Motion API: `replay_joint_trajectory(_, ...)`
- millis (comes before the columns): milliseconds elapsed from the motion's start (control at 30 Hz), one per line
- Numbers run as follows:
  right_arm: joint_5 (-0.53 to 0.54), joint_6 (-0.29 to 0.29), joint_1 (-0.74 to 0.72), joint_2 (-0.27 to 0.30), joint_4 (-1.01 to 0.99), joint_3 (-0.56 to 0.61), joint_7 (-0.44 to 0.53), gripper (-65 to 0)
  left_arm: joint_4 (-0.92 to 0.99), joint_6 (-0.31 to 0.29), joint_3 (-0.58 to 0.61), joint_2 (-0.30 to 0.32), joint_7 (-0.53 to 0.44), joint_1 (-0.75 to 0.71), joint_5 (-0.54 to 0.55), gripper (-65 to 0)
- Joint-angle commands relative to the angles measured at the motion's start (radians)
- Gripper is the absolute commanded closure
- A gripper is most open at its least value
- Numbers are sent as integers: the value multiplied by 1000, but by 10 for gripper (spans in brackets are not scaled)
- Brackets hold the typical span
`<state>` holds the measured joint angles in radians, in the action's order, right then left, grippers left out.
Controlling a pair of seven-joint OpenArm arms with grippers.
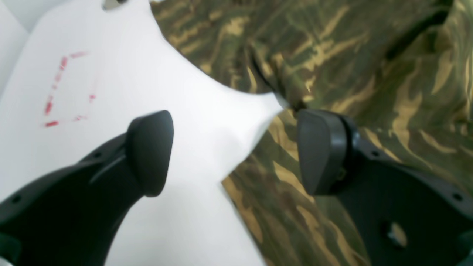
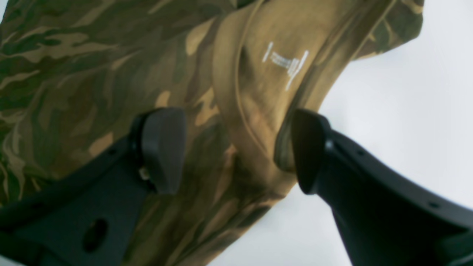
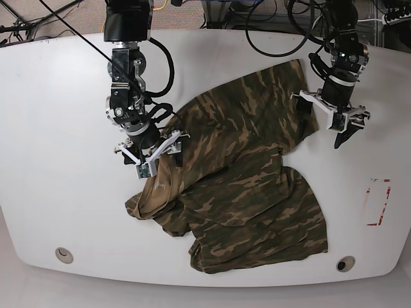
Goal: Fold the T-shirt properly
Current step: 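Grasp the collar edge of the T-shirt with the right gripper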
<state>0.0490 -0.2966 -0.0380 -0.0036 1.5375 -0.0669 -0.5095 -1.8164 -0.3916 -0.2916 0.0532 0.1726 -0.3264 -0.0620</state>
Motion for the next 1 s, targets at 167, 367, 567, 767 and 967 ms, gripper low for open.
replay_joint_trajectory(167,-9,-6,-7,-12,2,-33,15,-339,-13,17,19,-10,5,-13,-5,-458)
replay_joint_trajectory(367,-2,-2,-20,-29,-56,-110,20,-319,-28,18,46,-15,-6,-21,-7,-467)
replay_joint_trajectory(567,5,-5,-24,-30,-94,-171,21,-310,-36,22,52,-17,-20,-22,-4,-480)
replay_joint_trajectory(767,-3,-11,0,-23,-80,-166,19,-191,-27,28,36,-17,-27,-16,-3,-489)
replay_joint_trajectory(967,-2,-10,44,-14,-70,-155,18,-51,-23,22,27,-16,-26,-9,-2,-486)
